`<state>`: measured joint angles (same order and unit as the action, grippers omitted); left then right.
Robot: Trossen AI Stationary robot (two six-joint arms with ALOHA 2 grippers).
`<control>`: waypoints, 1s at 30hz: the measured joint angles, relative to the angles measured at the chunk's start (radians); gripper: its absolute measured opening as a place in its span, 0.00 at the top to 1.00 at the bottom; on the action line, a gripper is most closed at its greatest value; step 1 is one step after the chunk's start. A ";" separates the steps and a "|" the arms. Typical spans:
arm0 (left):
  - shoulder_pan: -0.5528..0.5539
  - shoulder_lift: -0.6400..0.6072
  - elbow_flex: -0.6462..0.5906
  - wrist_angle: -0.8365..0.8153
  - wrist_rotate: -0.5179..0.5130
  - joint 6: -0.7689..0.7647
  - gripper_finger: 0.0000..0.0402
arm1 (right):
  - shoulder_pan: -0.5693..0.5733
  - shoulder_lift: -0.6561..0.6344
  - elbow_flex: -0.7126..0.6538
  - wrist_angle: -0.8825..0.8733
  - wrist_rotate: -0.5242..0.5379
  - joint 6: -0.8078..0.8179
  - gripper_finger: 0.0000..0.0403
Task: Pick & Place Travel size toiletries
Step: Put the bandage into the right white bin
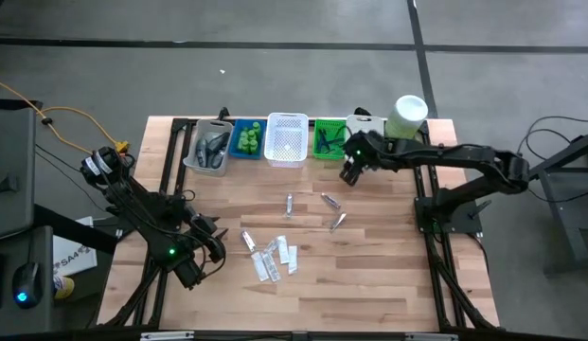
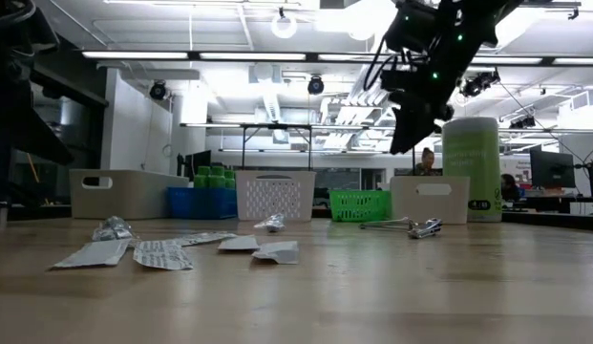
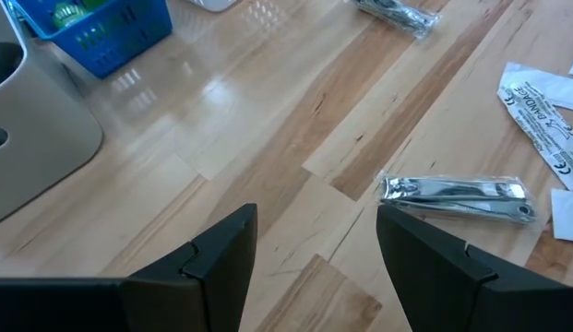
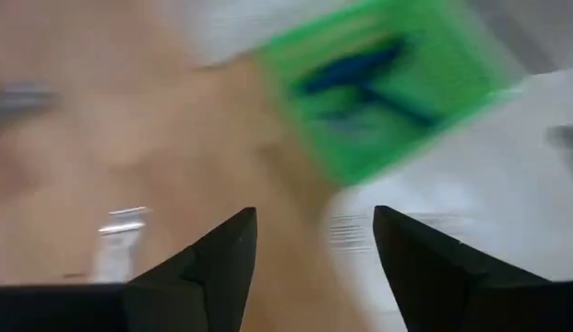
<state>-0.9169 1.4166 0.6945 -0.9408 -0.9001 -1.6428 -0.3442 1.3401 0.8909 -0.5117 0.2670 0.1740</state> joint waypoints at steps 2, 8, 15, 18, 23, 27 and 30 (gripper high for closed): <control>0.000 0.000 0.000 0.007 0.000 0.000 0.45 | 0.034 0.000 0.000 0.006 -0.115 0.048 0.47; 0.000 0.000 0.000 0.012 0.000 -0.006 0.45 | 0.205 0.001 0.000 0.148 -0.368 0.085 0.47; 0.000 0.000 0.000 0.037 0.001 -0.011 0.45 | 0.459 0.053 0.000 0.414 -0.264 0.051 0.47; 0.000 0.000 0.000 0.054 0.006 -0.010 0.45 | 0.535 0.091 0.000 0.489 -0.237 0.013 0.47; 0.000 0.000 0.000 0.080 0.031 -0.010 0.45 | 0.617 0.185 0.000 0.621 -0.230 0.006 0.47; 0.000 0.000 0.000 0.086 0.031 -0.011 0.45 | 0.660 0.268 0.000 0.691 -0.170 0.010 0.47; 0.000 0.000 0.000 0.086 0.036 -0.011 0.45 | 0.681 0.332 0.000 0.734 -0.143 -0.008 0.47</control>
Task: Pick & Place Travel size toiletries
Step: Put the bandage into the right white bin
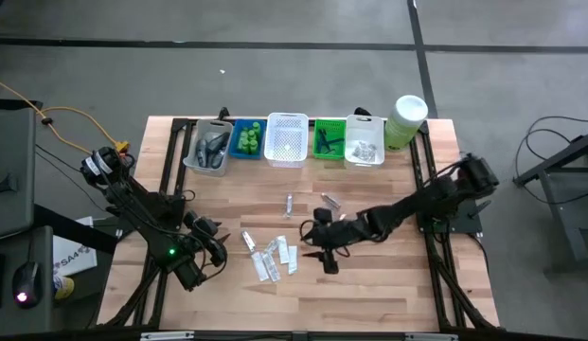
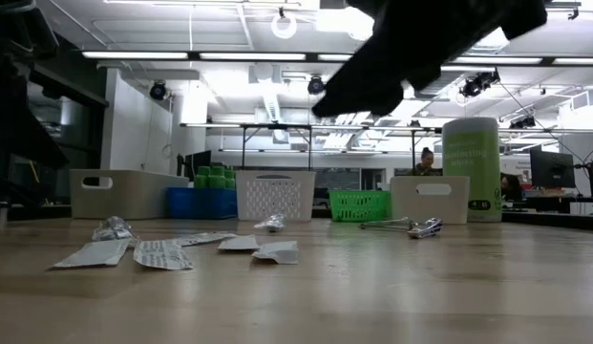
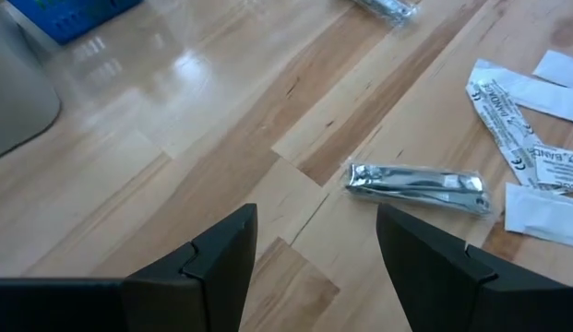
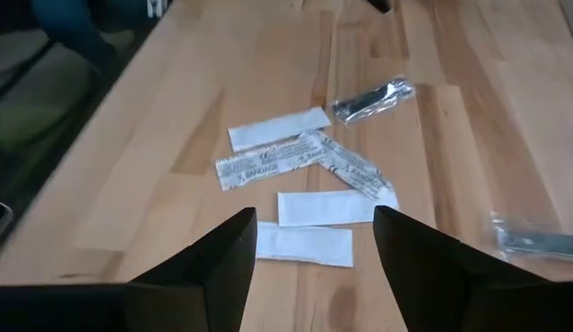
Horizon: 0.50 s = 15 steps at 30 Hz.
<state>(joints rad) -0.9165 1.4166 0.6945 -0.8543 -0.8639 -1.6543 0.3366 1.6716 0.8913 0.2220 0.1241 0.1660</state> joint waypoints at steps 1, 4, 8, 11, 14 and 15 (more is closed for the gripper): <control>0.000 0.000 0.000 0.000 0.005 0.000 0.45 | 0.006 0.022 0.000 0.018 0.012 -0.008 0.47; 0.000 0.000 0.000 0.000 0.016 0.000 0.45 | 0.022 0.088 0.000 0.091 0.045 -0.016 0.47; 0.000 0.000 0.000 0.003 0.018 -0.001 0.45 | 0.047 0.162 0.000 0.194 0.067 -0.050 0.47; 0.000 0.000 0.000 0.011 0.019 0.000 0.45 | 0.076 0.196 0.000 0.244 0.117 -0.072 0.47; 0.000 0.000 0.000 0.018 0.019 0.000 0.45 | 0.102 0.202 0.000 0.245 0.173 -0.099 0.47; 0.000 0.000 0.000 0.018 0.020 0.000 0.45 | 0.109 0.202 0.000 0.243 0.189 -0.100 0.47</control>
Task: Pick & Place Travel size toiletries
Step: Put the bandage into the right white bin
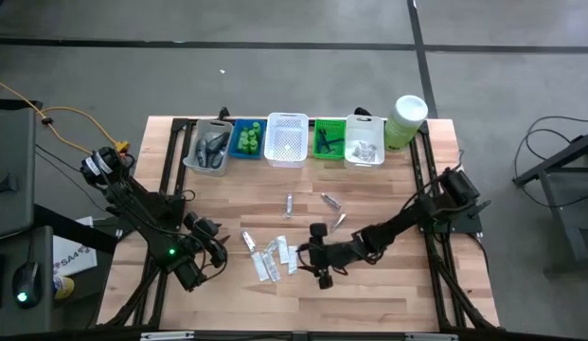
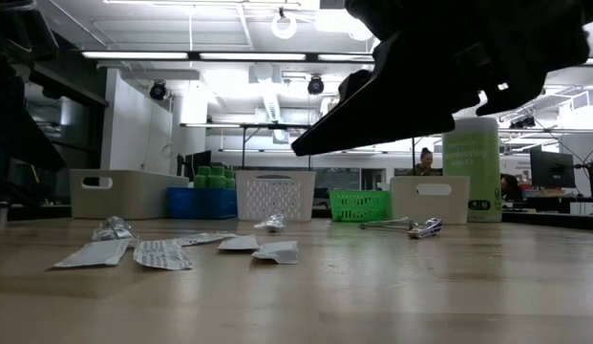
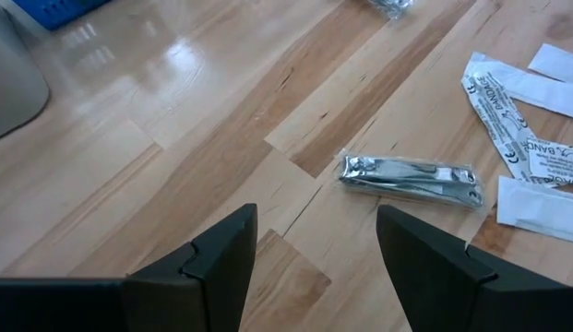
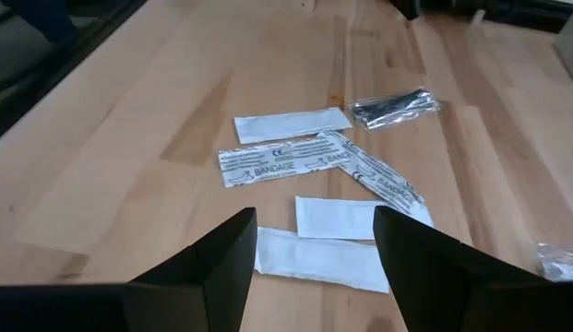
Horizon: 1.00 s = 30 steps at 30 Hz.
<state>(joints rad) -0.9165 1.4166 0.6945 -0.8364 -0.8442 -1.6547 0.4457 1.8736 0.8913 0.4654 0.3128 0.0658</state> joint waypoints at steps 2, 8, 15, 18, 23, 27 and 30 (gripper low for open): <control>0.000 0.000 0.000 0.002 0.001 0.000 0.45 | 0.009 0.000 0.000 -0.004 0.022 0.000 0.47; 0.000 0.000 0.000 0.003 0.001 0.005 0.45 | 0.008 0.040 0.000 0.060 0.061 0.029 0.47; 0.000 0.000 0.000 0.006 0.002 0.008 0.45 | -0.003 0.165 0.057 0.139 0.054 0.035 0.47; 0.000 0.000 0.000 0.006 0.002 0.008 0.45 | -0.003 0.203 0.098 0.121 0.053 0.033 0.47; 0.000 0.000 0.000 0.006 0.002 0.008 0.45 | -0.003 0.224 0.138 -0.006 0.054 0.067 0.47; 0.000 0.000 0.000 0.005 0.003 0.008 0.45 | -0.007 0.224 0.150 -0.065 0.059 0.135 0.47; 0.002 0.000 0.000 0.005 0.005 0.005 0.45 | -0.010 0.223 0.150 -0.079 0.054 0.179 0.47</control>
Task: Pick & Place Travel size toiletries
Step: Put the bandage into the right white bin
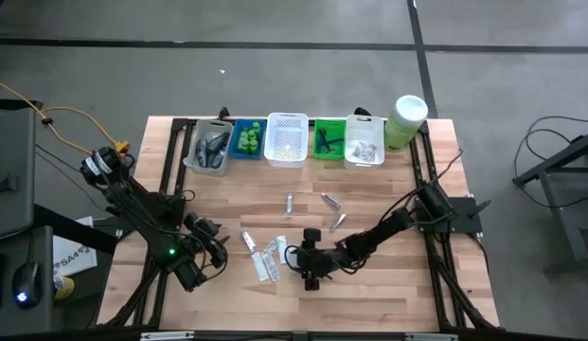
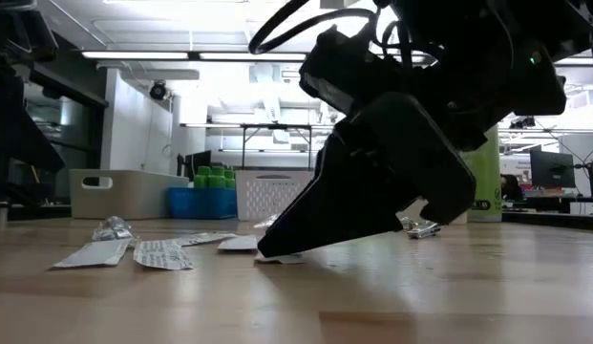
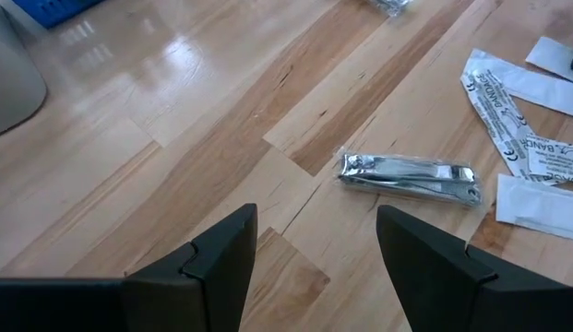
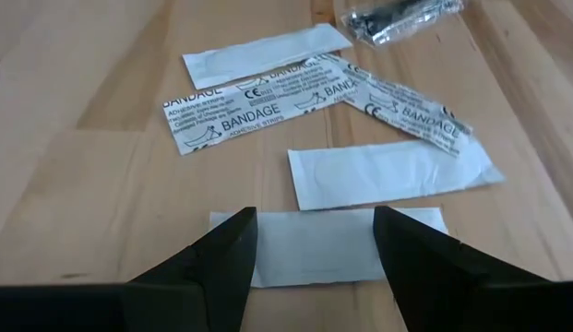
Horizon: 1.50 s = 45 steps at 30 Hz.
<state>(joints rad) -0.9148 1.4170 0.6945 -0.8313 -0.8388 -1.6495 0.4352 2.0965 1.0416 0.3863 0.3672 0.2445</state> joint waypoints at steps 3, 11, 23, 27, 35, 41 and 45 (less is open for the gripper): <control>0.032 0.000 0.000 0.000 0.010 -0.004 0.45 | -0.007 -0.002 0.001 -0.040 -0.019 0.045 0.47; 0.224 0.000 0.000 0.011 0.161 0.201 0.45 | -0.031 -0.006 0.002 -0.095 -0.077 0.147 0.55; 0.306 -0.106 -0.020 0.128 0.172 0.496 0.45 | -0.032 -0.004 0.001 -0.138 -0.077 0.148 0.86; 0.306 -0.162 -0.086 0.236 0.171 0.547 0.45 | -0.030 -0.009 0.000 -0.134 -0.085 0.116 0.92; 0.306 -0.255 -0.175 0.343 0.171 0.581 0.45 | -0.028 -0.073 -0.006 -0.170 -0.103 0.067 0.77; 0.306 -0.270 -0.175 0.359 0.174 0.625 0.45 | -0.024 -0.096 -0.005 -0.189 -0.097 0.051 0.54; 0.306 -0.270 -0.175 0.360 0.175 0.625 0.45 | -0.015 -0.096 -0.005 -0.195 -0.093 0.072 0.44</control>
<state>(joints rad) -0.6086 1.1465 0.5194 -0.4713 -0.6635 -1.0245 0.4204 2.0003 1.0365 0.1916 0.2743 0.3161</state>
